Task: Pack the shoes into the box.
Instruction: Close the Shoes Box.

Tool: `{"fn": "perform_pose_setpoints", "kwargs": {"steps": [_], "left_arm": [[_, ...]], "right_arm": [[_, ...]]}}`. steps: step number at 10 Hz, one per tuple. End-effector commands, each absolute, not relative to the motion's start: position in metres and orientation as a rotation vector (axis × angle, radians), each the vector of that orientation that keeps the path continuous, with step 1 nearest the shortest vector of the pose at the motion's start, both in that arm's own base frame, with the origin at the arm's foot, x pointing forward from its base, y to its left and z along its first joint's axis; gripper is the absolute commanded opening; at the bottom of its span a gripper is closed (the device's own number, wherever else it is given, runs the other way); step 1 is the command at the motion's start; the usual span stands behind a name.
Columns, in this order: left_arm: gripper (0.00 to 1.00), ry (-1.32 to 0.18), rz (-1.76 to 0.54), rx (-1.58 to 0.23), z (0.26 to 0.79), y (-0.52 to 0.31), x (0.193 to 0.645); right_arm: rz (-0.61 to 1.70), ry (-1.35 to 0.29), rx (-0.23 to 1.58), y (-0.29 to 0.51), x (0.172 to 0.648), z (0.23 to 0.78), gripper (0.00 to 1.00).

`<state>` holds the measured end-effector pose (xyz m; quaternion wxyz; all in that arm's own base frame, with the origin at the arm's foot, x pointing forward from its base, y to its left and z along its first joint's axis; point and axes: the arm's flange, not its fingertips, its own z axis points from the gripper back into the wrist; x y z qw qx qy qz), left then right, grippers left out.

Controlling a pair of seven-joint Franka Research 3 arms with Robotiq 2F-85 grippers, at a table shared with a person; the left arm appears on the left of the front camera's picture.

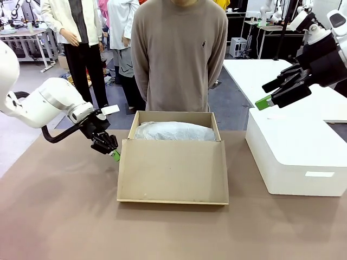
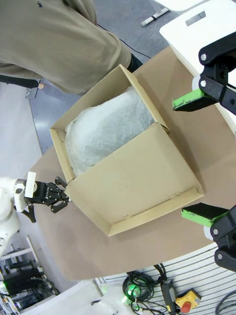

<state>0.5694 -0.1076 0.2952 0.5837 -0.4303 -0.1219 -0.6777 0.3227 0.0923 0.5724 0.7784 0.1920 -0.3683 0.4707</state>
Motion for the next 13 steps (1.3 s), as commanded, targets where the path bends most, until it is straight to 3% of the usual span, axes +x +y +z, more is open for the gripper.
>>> {"fn": "perform_pose_setpoints", "kwargs": {"steps": [1,13], "left_arm": [[0.00,-0.320,-1.590,-1.021,0.290,-0.111,0.566],[0.00,-0.300,-1.587,-1.069,0.270,-0.134,0.555]], "right_arm": [[1.027,-0.810,0.435,0.092,0.325,0.573,1.00],[1.027,-0.810,0.435,0.092,0.325,0.573,1.00]]}}
